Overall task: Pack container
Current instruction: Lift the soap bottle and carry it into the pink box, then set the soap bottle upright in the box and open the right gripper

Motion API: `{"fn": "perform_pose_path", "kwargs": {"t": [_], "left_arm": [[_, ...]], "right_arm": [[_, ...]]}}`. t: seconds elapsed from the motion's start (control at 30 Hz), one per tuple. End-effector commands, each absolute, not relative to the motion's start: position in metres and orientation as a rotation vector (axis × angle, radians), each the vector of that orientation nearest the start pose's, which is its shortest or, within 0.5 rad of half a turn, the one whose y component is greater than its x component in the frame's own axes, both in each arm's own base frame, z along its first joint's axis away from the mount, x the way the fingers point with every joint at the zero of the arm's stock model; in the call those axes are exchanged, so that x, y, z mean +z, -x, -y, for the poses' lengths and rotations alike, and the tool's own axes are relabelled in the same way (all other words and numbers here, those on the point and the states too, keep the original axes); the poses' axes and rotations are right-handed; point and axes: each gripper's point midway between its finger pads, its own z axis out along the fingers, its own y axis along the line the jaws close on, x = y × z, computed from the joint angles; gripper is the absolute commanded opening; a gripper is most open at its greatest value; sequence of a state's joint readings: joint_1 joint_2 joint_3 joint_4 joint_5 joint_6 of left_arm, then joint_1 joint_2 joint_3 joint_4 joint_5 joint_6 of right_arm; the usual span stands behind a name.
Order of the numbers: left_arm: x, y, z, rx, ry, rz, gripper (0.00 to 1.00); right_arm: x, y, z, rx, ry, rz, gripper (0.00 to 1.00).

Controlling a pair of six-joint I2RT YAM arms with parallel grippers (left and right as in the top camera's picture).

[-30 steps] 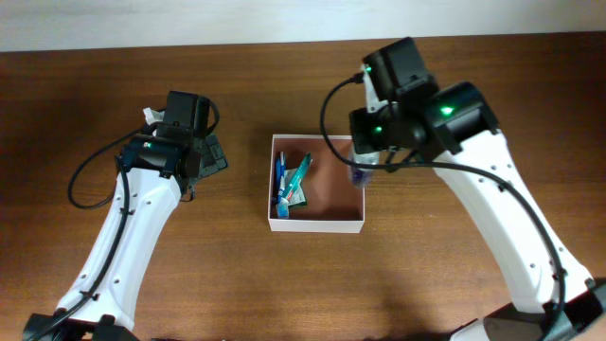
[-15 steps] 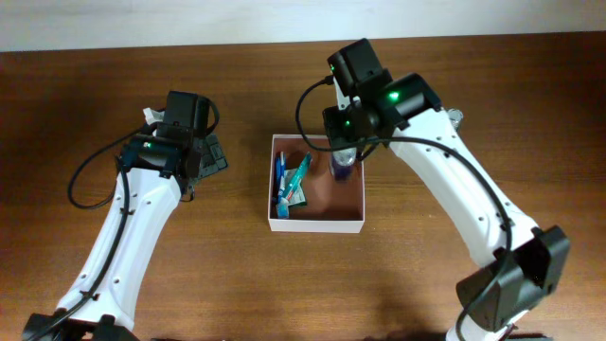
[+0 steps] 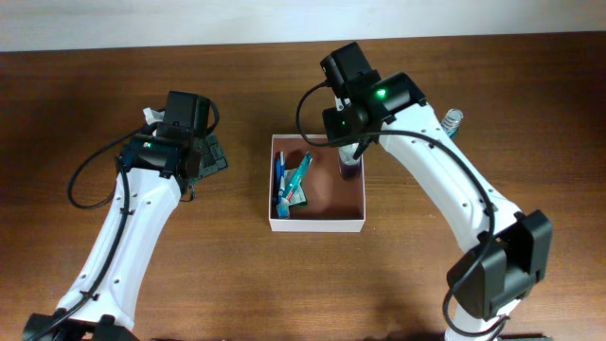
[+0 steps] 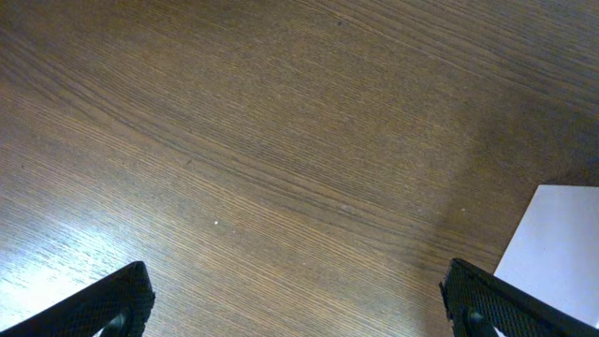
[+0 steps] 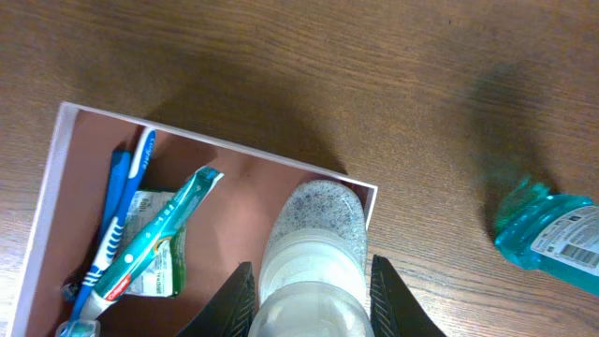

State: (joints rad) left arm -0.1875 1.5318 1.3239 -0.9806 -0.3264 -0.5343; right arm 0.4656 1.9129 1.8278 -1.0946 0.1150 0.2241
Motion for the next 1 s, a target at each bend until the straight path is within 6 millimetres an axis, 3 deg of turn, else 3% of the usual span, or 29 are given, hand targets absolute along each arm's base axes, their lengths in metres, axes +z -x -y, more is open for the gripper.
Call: {"fn": "perform_pose_path", "kwargs": {"t": [0.0, 0.63, 0.97], "left_arm": [[0.164, -0.355, 0.009, 0.249, 0.537, -2.611, 0.99], [0.164, -0.355, 0.009, 0.248, 0.537, -2.611, 0.99], [0.164, -0.355, 0.009, 0.249, 0.538, -2.611, 0.99]], "right_arm": [[0.175, -0.421, -0.185, -0.003, 0.297, -2.699, 0.25], [0.165, -0.425, -0.176, -0.051, 0.27, -2.718, 0.25], [0.143, -0.424, -0.175, -0.08, 0.283, -2.772, 0.25]]}}
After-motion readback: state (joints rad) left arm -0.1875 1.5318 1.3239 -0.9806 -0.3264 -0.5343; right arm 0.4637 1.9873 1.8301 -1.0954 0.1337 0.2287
